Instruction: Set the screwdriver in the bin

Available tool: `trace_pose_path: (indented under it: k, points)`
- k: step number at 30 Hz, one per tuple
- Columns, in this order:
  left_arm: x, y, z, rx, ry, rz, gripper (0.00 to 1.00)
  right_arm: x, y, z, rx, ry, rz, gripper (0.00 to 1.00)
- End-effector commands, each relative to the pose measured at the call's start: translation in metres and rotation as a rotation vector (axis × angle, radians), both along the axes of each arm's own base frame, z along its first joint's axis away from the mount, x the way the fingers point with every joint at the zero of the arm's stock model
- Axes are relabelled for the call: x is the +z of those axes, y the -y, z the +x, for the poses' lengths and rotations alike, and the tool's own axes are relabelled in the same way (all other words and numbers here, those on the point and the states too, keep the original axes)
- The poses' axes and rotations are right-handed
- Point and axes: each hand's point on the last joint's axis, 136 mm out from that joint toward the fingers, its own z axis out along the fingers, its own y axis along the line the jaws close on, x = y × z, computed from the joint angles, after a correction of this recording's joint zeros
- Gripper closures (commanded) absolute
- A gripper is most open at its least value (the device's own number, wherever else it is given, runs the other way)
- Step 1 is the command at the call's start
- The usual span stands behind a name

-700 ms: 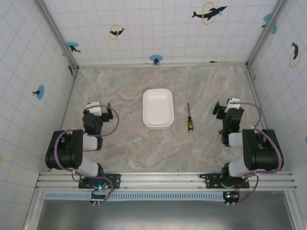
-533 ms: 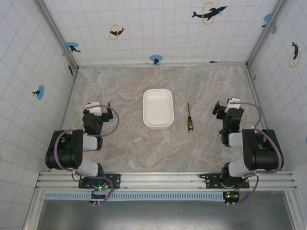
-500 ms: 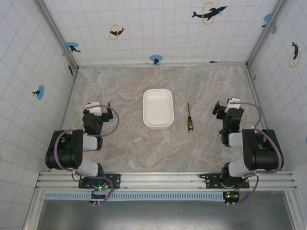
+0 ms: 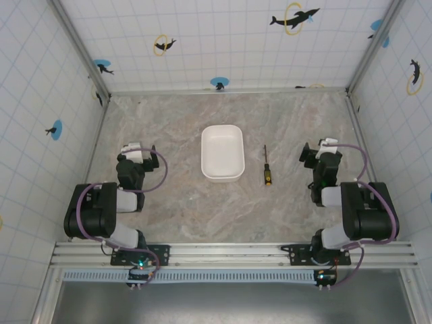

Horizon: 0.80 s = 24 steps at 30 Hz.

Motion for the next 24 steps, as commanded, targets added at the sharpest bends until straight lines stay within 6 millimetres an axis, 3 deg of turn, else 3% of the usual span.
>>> trace_pose_path:
  k: [1,5,9,14,19,24]
  points:
    - [0.017,0.005,0.007,-0.023,0.033,0.019,0.02,0.035,-0.003,0.012,0.004,0.04,-0.021,0.05]
    - [0.033,0.008,0.007,-0.04,0.009,0.018,0.02,0.061,-0.009,0.011,0.025,0.018,-0.009,0.05]
    - [0.052,0.025,0.006,-0.124,-0.056,-0.07,0.02,0.079,-0.032,0.008,0.104,-0.049,0.09,0.05]
    - [0.065,0.058,-0.003,-0.272,-0.128,-0.228,0.02,0.062,-0.092,-0.011,0.287,-0.3,0.223,0.03]
    - [0.064,0.087,-0.018,-0.399,-0.201,-0.366,0.02,0.03,-0.153,-0.04,0.443,-0.51,0.282,0.04]
    - [0.053,0.106,-0.028,-0.489,-0.295,-0.432,0.02,0.002,-0.174,-0.062,0.436,-0.636,0.245,0.04]
